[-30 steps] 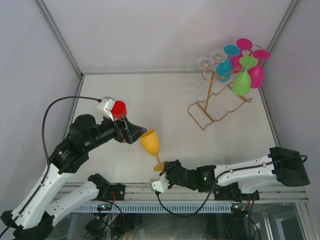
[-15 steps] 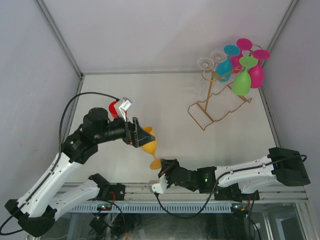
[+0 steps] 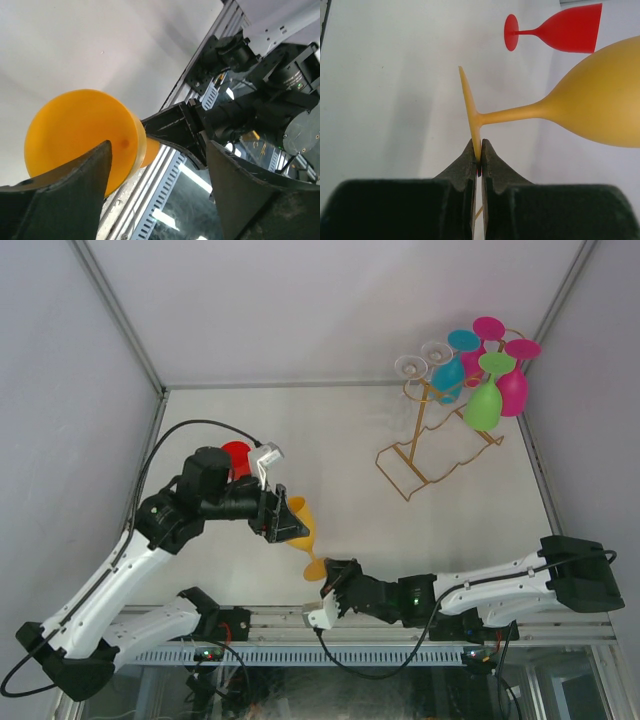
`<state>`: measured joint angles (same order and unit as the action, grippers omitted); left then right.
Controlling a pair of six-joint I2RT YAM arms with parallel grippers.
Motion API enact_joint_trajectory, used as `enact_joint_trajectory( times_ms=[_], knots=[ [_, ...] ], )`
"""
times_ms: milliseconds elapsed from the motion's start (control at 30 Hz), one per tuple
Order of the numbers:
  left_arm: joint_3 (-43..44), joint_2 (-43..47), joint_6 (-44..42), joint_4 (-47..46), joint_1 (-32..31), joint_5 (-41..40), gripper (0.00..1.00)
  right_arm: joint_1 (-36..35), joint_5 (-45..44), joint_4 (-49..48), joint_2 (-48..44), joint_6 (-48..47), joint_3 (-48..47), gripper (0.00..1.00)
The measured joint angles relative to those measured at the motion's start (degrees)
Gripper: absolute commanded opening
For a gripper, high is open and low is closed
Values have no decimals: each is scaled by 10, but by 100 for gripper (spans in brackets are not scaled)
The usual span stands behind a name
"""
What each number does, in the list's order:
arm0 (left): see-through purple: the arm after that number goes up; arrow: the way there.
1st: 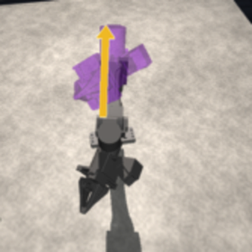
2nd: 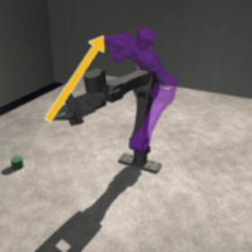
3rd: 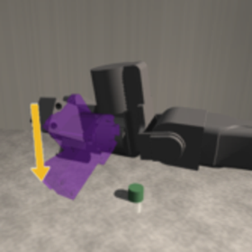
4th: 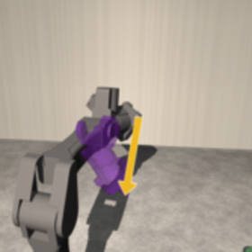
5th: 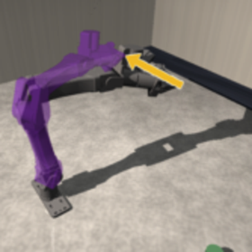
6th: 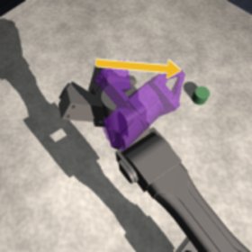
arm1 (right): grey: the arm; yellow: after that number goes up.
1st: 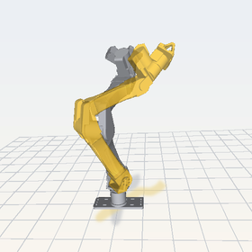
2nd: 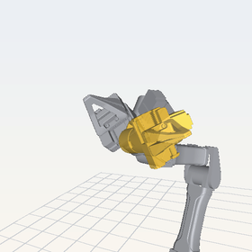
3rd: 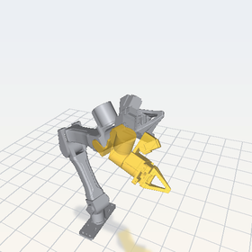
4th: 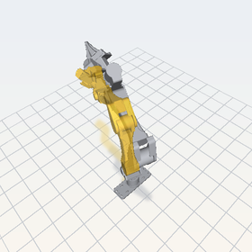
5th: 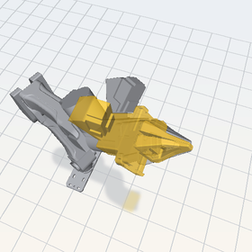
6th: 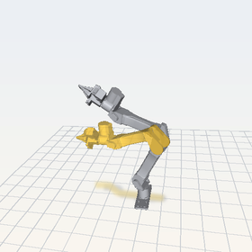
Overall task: Take the wine glass off the wine glass rack
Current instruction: Place the wine glass at the center of the board.
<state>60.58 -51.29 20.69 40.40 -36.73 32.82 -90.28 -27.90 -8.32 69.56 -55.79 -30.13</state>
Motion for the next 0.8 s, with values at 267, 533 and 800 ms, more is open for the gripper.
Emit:
enact_joint_trajectory(
  times_ms=[267, 533, 800],
  knots=[
    [33, -36, -99, 76, 0, 37, 43, -2, 6, 9, -6, -11, 1, 0],
    [34, -33, -133, 90, 0, 66, 9, -3, 12, 10, -7, -22, 1, 0],
    [46, -30, -144, 101, 0, 74, 0, -3, 14, 8, -16, -26, 1, 0]
  ],
)
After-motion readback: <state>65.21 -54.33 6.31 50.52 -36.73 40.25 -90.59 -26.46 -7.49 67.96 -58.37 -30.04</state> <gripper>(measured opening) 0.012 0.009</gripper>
